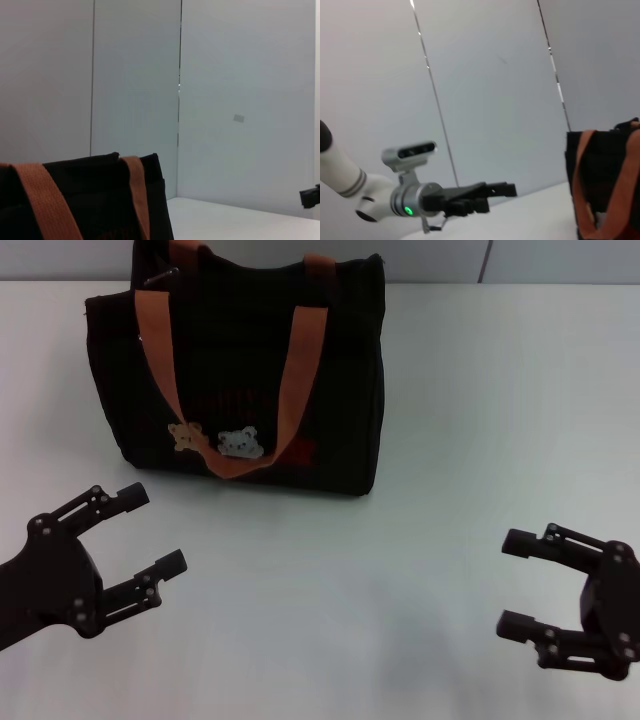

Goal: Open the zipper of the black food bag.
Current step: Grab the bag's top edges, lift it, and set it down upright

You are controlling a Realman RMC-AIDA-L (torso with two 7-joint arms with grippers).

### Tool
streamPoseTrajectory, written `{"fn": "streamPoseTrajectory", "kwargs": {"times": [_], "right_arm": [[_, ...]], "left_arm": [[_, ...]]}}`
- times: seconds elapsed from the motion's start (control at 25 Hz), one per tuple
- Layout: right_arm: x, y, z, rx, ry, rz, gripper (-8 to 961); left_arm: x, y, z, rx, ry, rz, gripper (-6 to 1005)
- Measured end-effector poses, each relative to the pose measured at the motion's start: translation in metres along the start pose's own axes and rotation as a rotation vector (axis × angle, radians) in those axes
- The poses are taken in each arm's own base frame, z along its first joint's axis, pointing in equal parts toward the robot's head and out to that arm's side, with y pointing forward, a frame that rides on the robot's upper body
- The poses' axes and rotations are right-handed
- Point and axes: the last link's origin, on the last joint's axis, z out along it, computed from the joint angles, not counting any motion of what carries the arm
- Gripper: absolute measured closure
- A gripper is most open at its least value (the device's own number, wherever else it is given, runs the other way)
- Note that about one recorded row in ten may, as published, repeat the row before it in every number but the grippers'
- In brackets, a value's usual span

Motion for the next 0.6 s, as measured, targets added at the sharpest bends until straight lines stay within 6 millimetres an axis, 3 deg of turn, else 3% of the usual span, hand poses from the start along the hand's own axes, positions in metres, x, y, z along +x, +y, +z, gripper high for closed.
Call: {"fn": "streamPoseTrajectory", "kwargs": {"times": [0.28,0.48,0.6], "right_arm": [[0.006,-0.001,0.005,0.025,-0.011,-0.018,122],[0.008,-0.001,0.008,0.036,-0.013,-0.034,122],[0.009,0.0,0.008,0.038,-0.017,-0.033,122]], "left_arm": [[0.001,-0.002,-0.001,0.017,0.007,0.016,230],[-0.005,-0.023,-0.017,0.301,0.036,0.036,250],[-0.011,-0.033,-0.012,0.391,0.026,0.046,262]]}}
